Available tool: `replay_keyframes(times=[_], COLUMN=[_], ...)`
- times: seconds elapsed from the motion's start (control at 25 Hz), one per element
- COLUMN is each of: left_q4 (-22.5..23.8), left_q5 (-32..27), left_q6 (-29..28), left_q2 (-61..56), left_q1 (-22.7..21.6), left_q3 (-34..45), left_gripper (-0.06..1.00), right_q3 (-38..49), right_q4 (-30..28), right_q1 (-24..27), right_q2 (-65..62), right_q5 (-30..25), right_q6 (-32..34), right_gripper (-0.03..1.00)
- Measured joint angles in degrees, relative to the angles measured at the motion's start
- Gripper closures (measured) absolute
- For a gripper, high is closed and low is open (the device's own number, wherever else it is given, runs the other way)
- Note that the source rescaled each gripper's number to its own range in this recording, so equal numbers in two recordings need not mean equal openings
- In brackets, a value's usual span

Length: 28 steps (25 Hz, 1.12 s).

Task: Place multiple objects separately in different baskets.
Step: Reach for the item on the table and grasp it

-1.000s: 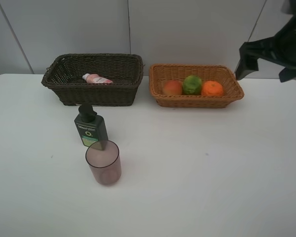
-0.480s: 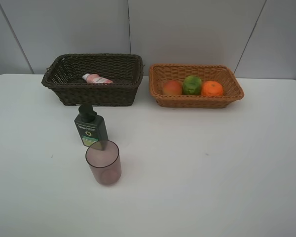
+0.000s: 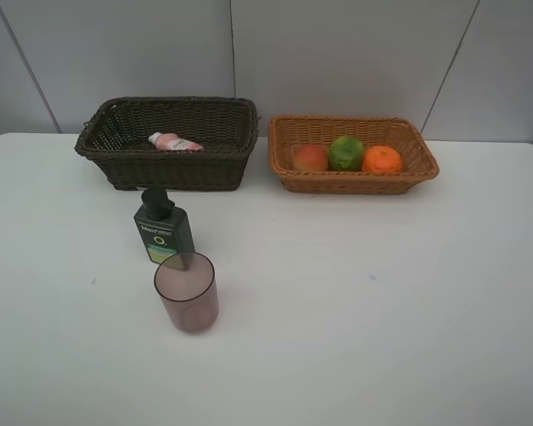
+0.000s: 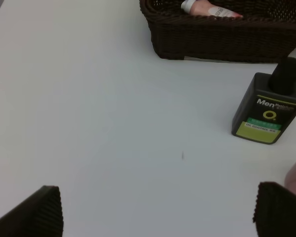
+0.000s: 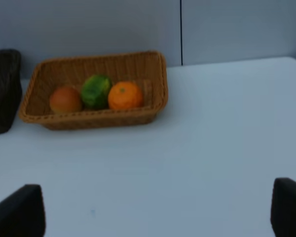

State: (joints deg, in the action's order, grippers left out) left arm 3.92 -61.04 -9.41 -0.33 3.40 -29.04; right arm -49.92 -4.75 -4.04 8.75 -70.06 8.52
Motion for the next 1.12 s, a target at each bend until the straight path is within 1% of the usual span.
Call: replay_keyframes(times=[0.2,0.32,0.4,0.6,0.72,0.84,0.96,1.12], left_q4=[0.0,0.0,0.0,0.0,0.0,0.0,0.0,0.0], left_q5=[0.0,0.0,0.0,0.0,0.0,0.0,0.0,0.0], left_q6=[0.0,0.0,0.0,0.0,0.0,0.0,0.0,0.0], left_q2=[0.0,0.0,0.0,0.0,0.0,0.0,0.0,0.0], left_q1=[0.0,0.0,0.0,0.0,0.0,0.0,0.0,0.0], left_q3=[0.0,0.0,0.0,0.0,0.0,0.0,0.0,0.0], left_gripper=[-0.06,-0.06,-0.06,-0.06,-0.06,-0.06,-0.06,-0.06], right_q3=[0.1,3.3,7.3,17.2,18.5,18.7,19.9,20.1], right_q4=[-0.6,-2.8,-4.6,-5.2,-5.8,-6.1,-6.3,-6.3], right_q1=[0.0,0.0,0.1,0.1,0.1,0.1,0.1,0.1], right_q2=[-5.3,-8.4,-9.1,-9.1,-9.0,-9.0,-9.0,-9.0], right_q5=[0.0,0.2,1.7,10.2,11.5,11.6,9.8,9.5], right_q6=[0.0,-0.1,-0.1,-0.2,-0.2,-0.2,-0.2,-0.2], right_gripper=[-0.03,-0.03,-0.03,-0.03,-0.03,-0.03,-0.03,-0.03])
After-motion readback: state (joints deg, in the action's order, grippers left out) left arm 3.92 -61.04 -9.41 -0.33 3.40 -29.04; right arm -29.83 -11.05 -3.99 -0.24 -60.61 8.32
